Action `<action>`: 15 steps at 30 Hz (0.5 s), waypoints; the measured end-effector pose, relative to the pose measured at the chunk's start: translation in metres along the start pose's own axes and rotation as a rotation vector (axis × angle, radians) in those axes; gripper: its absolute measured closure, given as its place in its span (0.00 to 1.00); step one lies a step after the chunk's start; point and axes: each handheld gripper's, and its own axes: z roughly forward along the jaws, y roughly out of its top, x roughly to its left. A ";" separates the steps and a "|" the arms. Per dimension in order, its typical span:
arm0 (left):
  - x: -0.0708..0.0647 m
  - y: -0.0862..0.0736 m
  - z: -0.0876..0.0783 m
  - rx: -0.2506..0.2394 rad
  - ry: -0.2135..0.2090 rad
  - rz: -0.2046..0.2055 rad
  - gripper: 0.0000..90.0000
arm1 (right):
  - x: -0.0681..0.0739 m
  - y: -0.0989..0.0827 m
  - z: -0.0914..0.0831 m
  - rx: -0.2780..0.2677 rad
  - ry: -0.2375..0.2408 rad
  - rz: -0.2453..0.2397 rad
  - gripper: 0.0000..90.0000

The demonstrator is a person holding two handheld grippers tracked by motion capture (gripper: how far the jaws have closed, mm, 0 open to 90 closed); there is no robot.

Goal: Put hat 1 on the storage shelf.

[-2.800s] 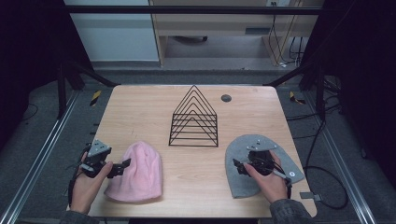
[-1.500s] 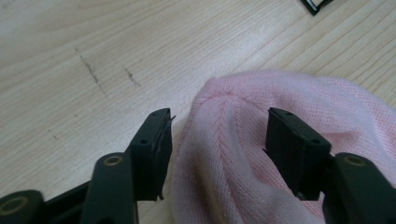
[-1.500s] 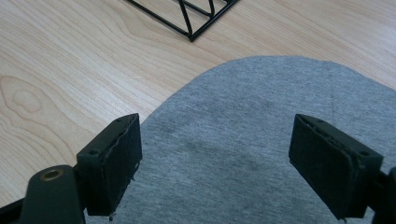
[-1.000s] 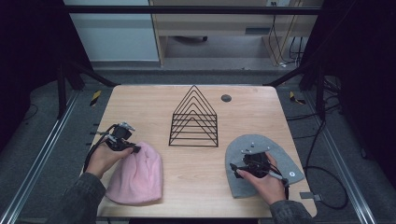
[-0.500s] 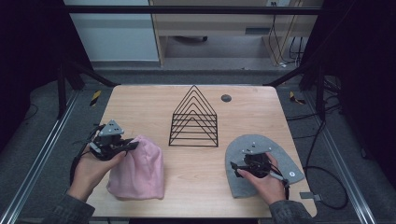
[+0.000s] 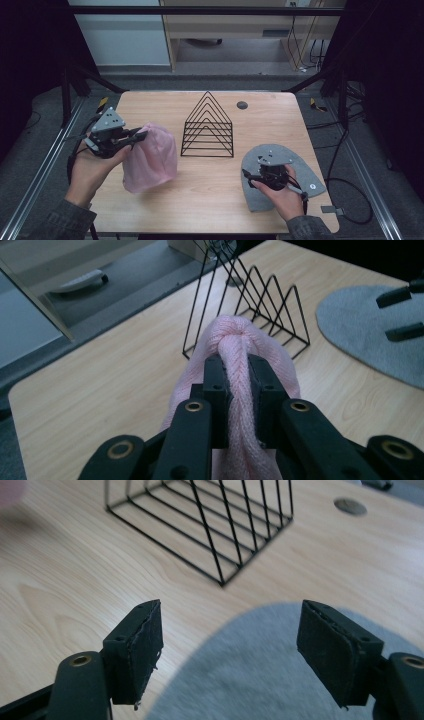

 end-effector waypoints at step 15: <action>0.004 0.066 -0.015 -0.104 -0.017 0.027 0.89 | 0.077 0.086 0.008 -0.084 0.246 -0.129 0.45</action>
